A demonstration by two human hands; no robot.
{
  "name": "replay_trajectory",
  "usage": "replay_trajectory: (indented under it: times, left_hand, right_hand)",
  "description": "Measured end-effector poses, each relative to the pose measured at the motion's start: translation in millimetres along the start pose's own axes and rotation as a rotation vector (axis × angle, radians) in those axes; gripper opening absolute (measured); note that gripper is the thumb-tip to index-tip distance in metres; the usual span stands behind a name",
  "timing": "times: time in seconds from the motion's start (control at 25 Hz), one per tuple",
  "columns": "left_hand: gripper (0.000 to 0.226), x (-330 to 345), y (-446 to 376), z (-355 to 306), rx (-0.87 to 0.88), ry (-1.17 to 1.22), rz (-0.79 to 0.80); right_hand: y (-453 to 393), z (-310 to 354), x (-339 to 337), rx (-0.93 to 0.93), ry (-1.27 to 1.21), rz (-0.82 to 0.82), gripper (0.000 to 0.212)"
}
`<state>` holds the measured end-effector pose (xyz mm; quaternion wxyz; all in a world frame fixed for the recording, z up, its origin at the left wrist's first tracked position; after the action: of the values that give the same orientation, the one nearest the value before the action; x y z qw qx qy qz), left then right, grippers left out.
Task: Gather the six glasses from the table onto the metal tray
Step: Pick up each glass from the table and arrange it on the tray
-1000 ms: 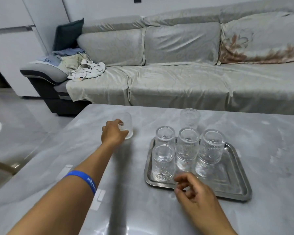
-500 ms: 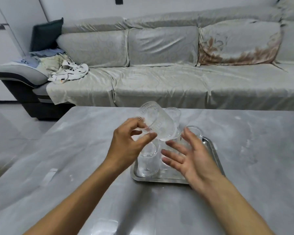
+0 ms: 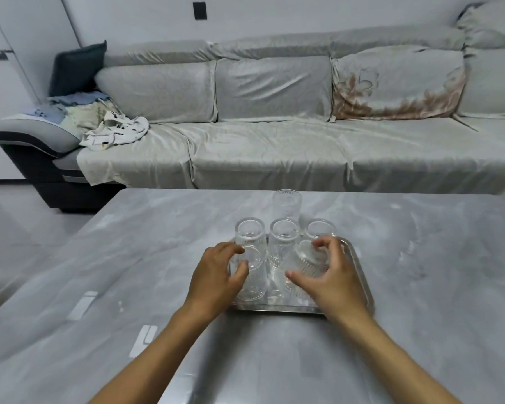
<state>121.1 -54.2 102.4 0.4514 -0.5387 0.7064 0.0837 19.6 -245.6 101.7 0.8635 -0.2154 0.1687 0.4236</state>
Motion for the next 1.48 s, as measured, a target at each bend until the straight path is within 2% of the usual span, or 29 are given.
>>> replay_trajectory:
  times: [0.08, 0.16, 0.28, 0.4, 0.52, 0.6, 0.68, 0.8, 0.92, 1.0, 1.08, 1.2, 1.28, 1.4, 1.48]
  left_hand:
    - [0.021, 3.4, -3.2, 5.5, 0.014, 0.033, 0.032]
    - [0.019, 3.3, -4.4, 10.6, 0.036, 0.05, 0.02]
    - [0.019, 5.6, -3.3, 13.4, 0.045, 0.099, 0.022]
    - [0.02, 7.5, -1.5, 12.6, 0.022, 0.139, 0.025]
    - [0.022, 5.9, -1.0, 9.6, 0.03, 0.093, 0.056]
    - [0.022, 2.2, -6.9, 3.9, 0.045, 0.058, 0.038]
    - [0.022, 1.5, -27.7, -11.3, 0.06, 0.041, -0.011]
    - [0.026, 20.0, -86.3, -44.4, 0.079, -0.063, -0.013]
    - [0.033, 56.9, -143.3, -62.5, 0.077, -0.247, 0.112]
    - [0.036, 85.6, -169.4, -61.1, -0.025, -0.321, 0.263]
    - [0.025, 107.6, -181.8, -56.4, -0.111, -0.327, 0.362]
    - [0.008, 114.6, -186.3, -53.5, -0.064, -0.269, 0.287]
    - [0.011, 99.8, -183.4, -55.8, -0.015, -0.168, 0.155]
    - [0.011, 58.4, -162.3, -74.4, 0.025, 0.213, -0.006]
    - [0.007, 32.9, -128.9, -91.4, 0.088, 0.414, -0.02]
  right_hand:
    - [4.6, -12.5, 21.8, -0.156, 0.144, 0.069, 0.064]
    - [5.8, -23.4, 36.5, -0.235, 0.232, 0.058, 0.065]
    - [-2.0, -28.9, 41.1, -0.217, 0.327, 0.007, 0.066]
    - [-3.9, -25.8, 40.8, -0.198, 0.35, 0.077, 0.066]
    - [3.1, -24.3, 29.5, -0.166, 0.278, 0.168, 0.072]
    - [9.6, -23.8, 14.7, -0.146, 0.15, 0.135, 0.071]
    - [12.6, -25.4, -1.0, -0.118, 0.042, 0.052, 0.061]
    - [15.4, -31.5, -15.2, -0.113, 0.019, -0.001, 0.045]
    - [18.2, -41.5, -24.0, -0.067, -0.082, -0.024, 0.036]
    - [16.3, -50.5, -28.8, -0.022, -0.112, -0.043, 0.031]
    - [10.5, -55.2, -32.4, -0.014, -0.127, -0.068, 0.028]
    - [1.8, -53.3, -36.7, 0.006, -0.157, -0.093, 0.025]
    - [-1.6, -46.8, -42.8, 0.007, -0.183, -0.15, 0.026]
    - [-3.9, -31.4, -53.4, 0.044, -0.296, -0.305, 0.026]
    - [-7.7, -15.9, -54.5, 0.167, -0.565, -0.291, 0.03]
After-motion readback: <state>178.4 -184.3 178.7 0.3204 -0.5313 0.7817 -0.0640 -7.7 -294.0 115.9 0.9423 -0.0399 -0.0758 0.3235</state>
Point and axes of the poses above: each hand's wrist, its own y-axis away from the middle knuckle, its own x-axis out of the palm, z = x × y, the point moved 1 cm from there along -y, towards the middle knuckle, and after that the axes turned 2 degrees about x, right-handed, at the moved point
